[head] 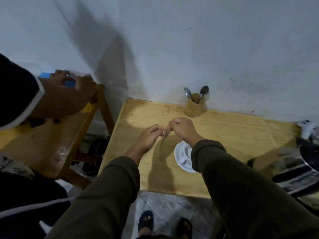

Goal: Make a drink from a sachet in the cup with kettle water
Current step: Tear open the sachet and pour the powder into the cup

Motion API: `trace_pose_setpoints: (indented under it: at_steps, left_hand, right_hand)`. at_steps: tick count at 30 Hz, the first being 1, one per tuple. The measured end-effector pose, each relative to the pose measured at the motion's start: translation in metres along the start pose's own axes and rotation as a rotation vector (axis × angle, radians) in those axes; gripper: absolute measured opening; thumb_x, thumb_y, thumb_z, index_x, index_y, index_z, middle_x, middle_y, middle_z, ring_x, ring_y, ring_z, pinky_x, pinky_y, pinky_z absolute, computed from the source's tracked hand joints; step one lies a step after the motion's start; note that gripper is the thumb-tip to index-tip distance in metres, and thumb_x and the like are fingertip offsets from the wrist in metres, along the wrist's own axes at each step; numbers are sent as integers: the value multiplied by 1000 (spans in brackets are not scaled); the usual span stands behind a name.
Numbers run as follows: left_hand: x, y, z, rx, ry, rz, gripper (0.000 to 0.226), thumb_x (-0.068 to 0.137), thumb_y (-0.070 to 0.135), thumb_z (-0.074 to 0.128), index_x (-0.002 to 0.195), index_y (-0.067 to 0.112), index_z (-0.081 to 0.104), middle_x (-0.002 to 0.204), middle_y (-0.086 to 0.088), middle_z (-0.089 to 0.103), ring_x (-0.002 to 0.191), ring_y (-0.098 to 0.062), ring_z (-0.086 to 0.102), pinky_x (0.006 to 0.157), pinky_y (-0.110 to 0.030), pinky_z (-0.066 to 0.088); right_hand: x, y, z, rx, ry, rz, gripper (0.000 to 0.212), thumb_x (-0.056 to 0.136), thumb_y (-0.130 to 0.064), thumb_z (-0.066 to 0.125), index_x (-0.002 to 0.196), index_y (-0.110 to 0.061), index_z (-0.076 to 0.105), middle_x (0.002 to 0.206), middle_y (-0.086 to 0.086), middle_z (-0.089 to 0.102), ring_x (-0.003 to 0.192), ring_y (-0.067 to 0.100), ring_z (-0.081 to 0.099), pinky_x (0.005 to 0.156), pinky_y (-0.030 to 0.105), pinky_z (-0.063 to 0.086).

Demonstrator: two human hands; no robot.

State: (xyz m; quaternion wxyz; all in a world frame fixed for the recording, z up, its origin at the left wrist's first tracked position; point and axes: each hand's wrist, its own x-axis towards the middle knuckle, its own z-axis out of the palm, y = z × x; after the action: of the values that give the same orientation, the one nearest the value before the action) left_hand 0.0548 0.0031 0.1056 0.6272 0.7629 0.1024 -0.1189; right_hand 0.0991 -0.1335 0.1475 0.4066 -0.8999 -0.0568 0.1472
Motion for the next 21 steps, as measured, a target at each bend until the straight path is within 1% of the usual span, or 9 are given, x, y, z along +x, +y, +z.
trace_pose_setpoints:
  at_steps: [3,4,6,7,10,13,15,18,21]
  left_hand:
    - [13,28,-5,100,22,77,29,91,23,46,112,17,64,107,-3,61,98,-16,53,78,-26,40]
    - [18,34,-5,164,36,115,32,93,21,44,120,15,60,116,-4,61,104,-17,54,83,-26,40]
    - [26,46,-5,254,12,177,36,95,22,44,129,13,53,131,-5,58,120,-19,53,99,-27,40]
    - [30,51,-4,277,-11,198,34,95,24,45,125,14,56,129,-6,60,119,-20,54,100,-29,40]
    - [34,65,1,271,-60,227,17,93,26,50,93,14,62,94,-4,62,89,-18,55,76,-27,41]
    - [36,76,7,245,-36,293,17,91,24,55,84,11,62,77,-1,58,74,-15,50,65,-23,38]
    - [36,83,11,247,-59,330,12,90,22,58,82,14,61,71,4,56,67,-9,48,60,-18,36]
    - [36,90,20,308,-81,361,15,88,24,61,86,10,65,74,-2,60,68,-10,48,61,-19,36]
    - [37,95,30,322,-71,372,22,87,26,61,102,12,70,97,-5,70,86,-13,55,73,-24,40]
  right_hand:
    - [-10,-4,-18,121,-11,-67,17,83,-14,64,66,-16,66,64,-8,66,63,6,56,65,19,42]
    - [-12,-6,-24,151,-36,-84,14,82,-7,66,70,-15,65,58,-14,63,58,0,54,64,18,42]
    - [-14,-10,-38,181,-58,-104,18,81,1,66,74,-15,60,50,-12,58,47,-5,50,61,17,42]
    - [-15,-11,-46,187,-50,-104,20,81,2,66,75,-15,57,52,-7,56,45,-4,49,60,17,42]
    - [-19,-13,-66,207,17,-84,25,80,4,67,90,-11,50,58,3,53,50,6,50,57,19,44]
    - [-25,-9,-79,203,59,-28,36,80,-4,70,109,-13,51,63,3,58,55,7,52,56,17,46]
    - [-23,-5,-85,199,107,-10,41,79,-10,71,116,-13,55,77,8,66,66,10,58,62,20,46]
    - [-20,-3,-95,111,222,-28,29,79,-13,71,107,-10,67,88,6,65,83,16,60,76,28,49]
    - [-18,-3,-102,58,273,-44,12,81,-8,68,92,-6,72,80,7,63,77,18,56,76,30,48]
